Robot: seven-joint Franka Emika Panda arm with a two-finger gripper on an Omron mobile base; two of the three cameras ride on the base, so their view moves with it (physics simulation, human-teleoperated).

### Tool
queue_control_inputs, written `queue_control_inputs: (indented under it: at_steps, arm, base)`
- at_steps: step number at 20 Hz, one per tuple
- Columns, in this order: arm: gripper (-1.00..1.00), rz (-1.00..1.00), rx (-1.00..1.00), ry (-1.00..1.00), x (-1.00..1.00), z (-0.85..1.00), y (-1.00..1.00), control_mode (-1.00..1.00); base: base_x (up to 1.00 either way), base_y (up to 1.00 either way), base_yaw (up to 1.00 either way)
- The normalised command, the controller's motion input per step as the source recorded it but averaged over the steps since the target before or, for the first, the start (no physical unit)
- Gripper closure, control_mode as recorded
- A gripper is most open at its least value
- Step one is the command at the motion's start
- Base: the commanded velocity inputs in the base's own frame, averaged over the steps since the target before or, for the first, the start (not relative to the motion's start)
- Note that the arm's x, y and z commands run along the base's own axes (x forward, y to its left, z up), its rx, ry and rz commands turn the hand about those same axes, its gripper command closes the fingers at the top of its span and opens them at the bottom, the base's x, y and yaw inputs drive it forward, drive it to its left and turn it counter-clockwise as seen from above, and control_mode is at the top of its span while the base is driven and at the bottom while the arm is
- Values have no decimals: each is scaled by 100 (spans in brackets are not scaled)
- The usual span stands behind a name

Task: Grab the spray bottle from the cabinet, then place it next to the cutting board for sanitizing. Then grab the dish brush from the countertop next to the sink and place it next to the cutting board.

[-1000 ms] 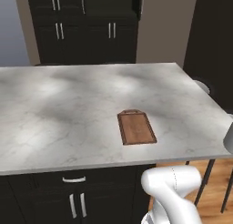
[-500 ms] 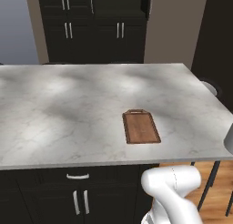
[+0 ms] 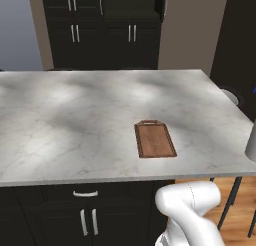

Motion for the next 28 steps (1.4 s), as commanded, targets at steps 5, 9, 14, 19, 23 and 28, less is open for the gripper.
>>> queue_control_inputs:
  at_steps: [5, 9, 14, 19, 23, 28]
  arm:
    - [100, 18, 7, -12, 84, -69, -29, -100]
    - [100, 16, 5, -11, 92, -62, -8, -100]
    - [100, 11, 1, -12, 80, -56, 0, -100]
    - [100, 4, 0, -3, 96, -43, 0, -100]
    - [100, 6, 0, 0, 96, -38, -17, -100]
    - [100, 9, 2, -1, 73, -35, -31, -100]
  base:
    - [0, 0, 0]
    - [0, 0, 0]
    - [0, 0, 0]
    - [0, 0, 0]
    - [0, 0, 0]
    - [0, 0, 0]
